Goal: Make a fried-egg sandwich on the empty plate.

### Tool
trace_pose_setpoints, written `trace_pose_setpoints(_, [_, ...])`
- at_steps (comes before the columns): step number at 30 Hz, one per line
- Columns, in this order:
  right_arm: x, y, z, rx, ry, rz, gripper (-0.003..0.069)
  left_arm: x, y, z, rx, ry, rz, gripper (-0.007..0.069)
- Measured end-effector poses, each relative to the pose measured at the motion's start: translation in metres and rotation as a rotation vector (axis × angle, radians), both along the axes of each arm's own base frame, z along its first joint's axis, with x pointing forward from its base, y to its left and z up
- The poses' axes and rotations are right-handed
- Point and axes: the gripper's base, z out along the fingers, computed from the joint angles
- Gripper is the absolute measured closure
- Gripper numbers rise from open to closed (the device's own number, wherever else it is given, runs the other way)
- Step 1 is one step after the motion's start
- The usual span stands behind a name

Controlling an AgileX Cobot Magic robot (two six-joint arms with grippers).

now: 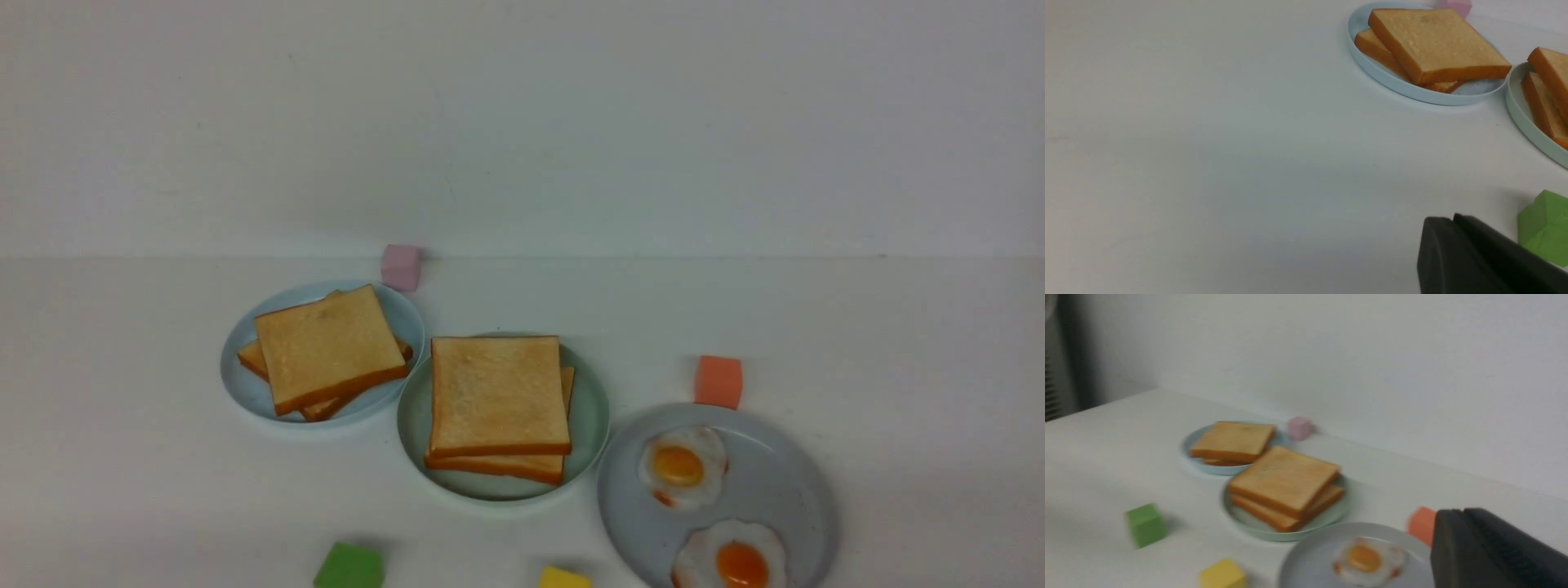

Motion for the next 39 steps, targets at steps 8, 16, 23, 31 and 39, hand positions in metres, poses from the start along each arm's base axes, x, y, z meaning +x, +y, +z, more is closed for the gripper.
trace_pose_setpoints(8, [0.009, -0.016, -0.028, 0.022, 0.168, -0.351, 0.0596, 0.000, 0.000, 0.000, 0.000, 0.000, 0.000, 0.0581])
trace_pose_setpoints(16, [0.015, -0.020, -0.075, 0.038, 0.319, -0.443, 0.0584, 0.000, 0.000, 0.000, 0.002, 0.000, 0.000, 0.0575])
trace_pose_setpoints(23, [0.015, -0.020, -0.075, 0.042, 0.315, -0.443, 0.0576, 0.000, 0.000, 0.000, 0.003, -0.001, 0.000, 0.0565])
trace_pose_setpoints(31, [0.015, -0.020, -0.075, 0.042, 0.315, -0.443, 0.0571, 0.000, 0.000, 0.000, 0.003, -0.001, 0.000, 0.0556])
trace_pose_setpoints(39, [0.015, -0.020, -0.075, 0.043, 0.314, -0.443, 0.0564, 0.000, 0.000, 0.000, 0.003, -0.001, 0.000, 0.0544])
